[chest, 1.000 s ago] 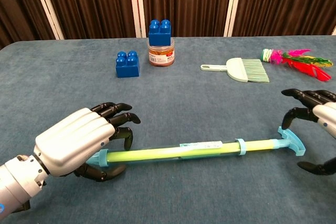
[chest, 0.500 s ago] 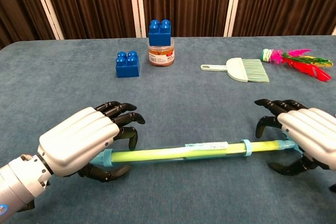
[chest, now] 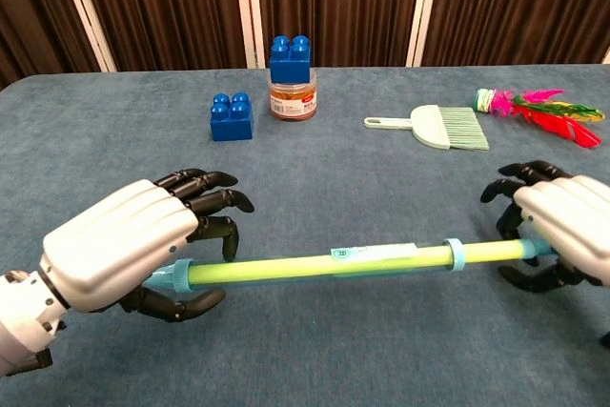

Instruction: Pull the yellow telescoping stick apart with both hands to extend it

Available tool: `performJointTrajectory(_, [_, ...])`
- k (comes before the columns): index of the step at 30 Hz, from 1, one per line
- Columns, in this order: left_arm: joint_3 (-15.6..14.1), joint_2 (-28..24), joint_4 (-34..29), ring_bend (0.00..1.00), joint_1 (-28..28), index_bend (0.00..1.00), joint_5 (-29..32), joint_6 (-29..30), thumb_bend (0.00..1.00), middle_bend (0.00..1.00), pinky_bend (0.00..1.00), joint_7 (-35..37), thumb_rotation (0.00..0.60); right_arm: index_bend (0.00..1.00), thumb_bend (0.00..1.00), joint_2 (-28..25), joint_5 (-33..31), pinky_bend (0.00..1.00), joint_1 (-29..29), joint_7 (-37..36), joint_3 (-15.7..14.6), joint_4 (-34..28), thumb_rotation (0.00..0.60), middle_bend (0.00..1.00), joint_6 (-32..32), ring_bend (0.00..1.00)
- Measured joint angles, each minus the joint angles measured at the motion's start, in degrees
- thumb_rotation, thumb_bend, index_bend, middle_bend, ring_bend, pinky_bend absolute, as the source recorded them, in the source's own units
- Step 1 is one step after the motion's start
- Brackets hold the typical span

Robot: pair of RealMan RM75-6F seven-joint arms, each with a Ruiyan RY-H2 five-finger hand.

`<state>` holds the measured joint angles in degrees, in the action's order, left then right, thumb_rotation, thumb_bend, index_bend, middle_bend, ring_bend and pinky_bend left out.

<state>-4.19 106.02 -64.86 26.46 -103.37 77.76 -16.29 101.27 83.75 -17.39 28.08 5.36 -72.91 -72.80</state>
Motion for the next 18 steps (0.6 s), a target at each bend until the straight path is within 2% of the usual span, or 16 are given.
performJointTrajectory(9, [-1.5,-3.7,-3.9,0.09,-0.5,0.69,-2.6,3.4,0.63,0.19,0.13,1.0,0.600,0.87,0.34,-4.0,-1.7,0.06,-0.2,1.1,1.9,-1.5,0.600,0.25,-0.8,0.08])
performJointTrajectory(18, [-1.1,-6.4,-5.8,0.09,-0.8,0.69,-3.7,6.2,0.63,0.20,0.13,1.2,0.600,0.87,0.34,-6.4,-3.9,0.06,-1.2,0.2,4.2,-1.6,0.600,0.25,-0.7,0.09])
